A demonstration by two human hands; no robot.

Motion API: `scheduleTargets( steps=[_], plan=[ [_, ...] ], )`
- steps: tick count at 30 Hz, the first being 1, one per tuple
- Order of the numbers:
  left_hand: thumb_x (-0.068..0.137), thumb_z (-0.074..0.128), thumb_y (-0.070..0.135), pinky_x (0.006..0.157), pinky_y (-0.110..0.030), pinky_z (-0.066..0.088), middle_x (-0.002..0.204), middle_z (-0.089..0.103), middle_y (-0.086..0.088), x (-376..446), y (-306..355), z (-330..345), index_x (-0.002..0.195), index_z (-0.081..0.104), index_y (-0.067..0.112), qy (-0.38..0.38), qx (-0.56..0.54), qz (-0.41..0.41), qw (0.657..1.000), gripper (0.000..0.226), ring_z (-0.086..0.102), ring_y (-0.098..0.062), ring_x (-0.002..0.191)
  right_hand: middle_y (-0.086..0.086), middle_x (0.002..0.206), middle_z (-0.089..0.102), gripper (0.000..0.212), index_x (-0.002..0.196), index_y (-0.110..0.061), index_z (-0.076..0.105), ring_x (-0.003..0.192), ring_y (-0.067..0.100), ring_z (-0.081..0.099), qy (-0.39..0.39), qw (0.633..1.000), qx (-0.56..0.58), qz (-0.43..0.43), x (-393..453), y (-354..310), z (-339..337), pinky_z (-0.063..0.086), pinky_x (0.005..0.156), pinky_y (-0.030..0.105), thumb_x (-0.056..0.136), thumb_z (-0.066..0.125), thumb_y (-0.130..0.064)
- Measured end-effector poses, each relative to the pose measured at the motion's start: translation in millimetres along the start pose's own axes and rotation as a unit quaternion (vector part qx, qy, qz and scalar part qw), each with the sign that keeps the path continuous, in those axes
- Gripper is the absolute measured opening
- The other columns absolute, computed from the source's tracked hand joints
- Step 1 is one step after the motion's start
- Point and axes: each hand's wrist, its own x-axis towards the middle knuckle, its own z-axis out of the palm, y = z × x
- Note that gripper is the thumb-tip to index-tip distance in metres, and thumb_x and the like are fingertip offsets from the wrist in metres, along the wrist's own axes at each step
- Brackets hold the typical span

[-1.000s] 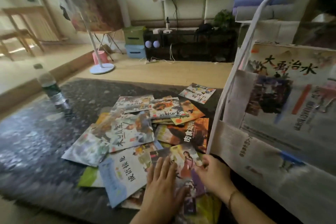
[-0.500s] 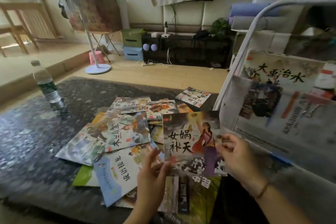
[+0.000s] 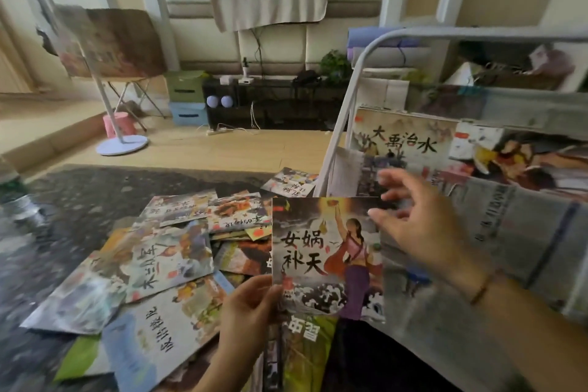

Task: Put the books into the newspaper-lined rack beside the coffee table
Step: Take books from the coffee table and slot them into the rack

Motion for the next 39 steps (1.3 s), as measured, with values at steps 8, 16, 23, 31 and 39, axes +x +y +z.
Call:
scheduleTargets(
  steps=[8, 16, 23, 31, 39],
  plan=[
    [0.089, 0.065, 0.003, 0.057, -0.030, 0.058, 0.077, 0.076, -0.010, 7, 10, 25, 0.094, 0.071, 0.004, -0.045, 0.013, 0.029, 0.998, 0.007, 0.072, -0.023, 0.066, -0.007, 0.132, 0.056, 0.059, 0.145, -0.030, 0.033, 0.119, 0.017, 0.051, -0.129, 0.894, -0.397, -0.160, 22, -24, -24, 0.035, 0.103, 0.037, 0.093, 0.048, -0.052],
    [0.092, 0.061, 0.003, 0.059, -0.030, 0.059, 0.081, 0.077, -0.005, 21, 32, 53, 0.095, 0.069, 0.006, -0.065, 0.041, 0.078, 0.994, 0.009, 0.074, -0.022, 0.072, -0.009, 0.129, 0.049, 0.059, 0.145, -0.029, 0.029, 0.103, 0.015, 0.055, -0.136, 0.899, -0.392, -0.142, 30, -34, -39, 0.040, 0.084, 0.031, 0.093, 0.049, -0.049],
    [0.088, 0.069, 0.016, 0.070, -0.019, 0.059, 0.087, 0.073, 0.009, 65, 100, 77, 0.097, 0.070, 0.021, -0.056, 0.200, 0.242, 0.948, 0.011, 0.070, 0.000, 0.079, -0.001, 0.128, 0.054, 0.063, 0.143, -0.025, 0.031, 0.101, 0.020, 0.058, -0.068, 0.900, -0.395, -0.170, 69, -38, -74, 0.046, 0.088, 0.039, 0.090, 0.054, -0.050],
    [0.084, 0.075, 0.023, 0.091, -0.033, 0.049, 0.091, 0.064, 0.016, 126, 183, 125, 0.122, 0.057, 0.027, -0.037, 0.298, 0.400, 0.866, 0.042, 0.061, -0.004, 0.094, 0.001, 0.127, 0.056, 0.060, 0.138, -0.022, 0.038, 0.106, 0.022, 0.057, 0.018, 0.881, -0.431, -0.194, 140, -44, -113, 0.044, 0.095, 0.045, 0.088, 0.060, -0.047],
    [0.085, 0.073, 0.033, 0.098, -0.035, 0.026, 0.116, 0.065, 0.007, 153, 187, 153, 0.140, 0.044, 0.027, 0.004, 0.383, 0.452, 0.806, 0.063, 0.042, -0.020, 0.121, 0.004, 0.126, 0.057, 0.059, 0.137, -0.019, 0.039, 0.108, 0.025, 0.056, 0.054, 0.874, -0.443, -0.192, 167, -25, -122, 0.039, 0.094, 0.045, 0.088, 0.062, -0.044]
  ],
)
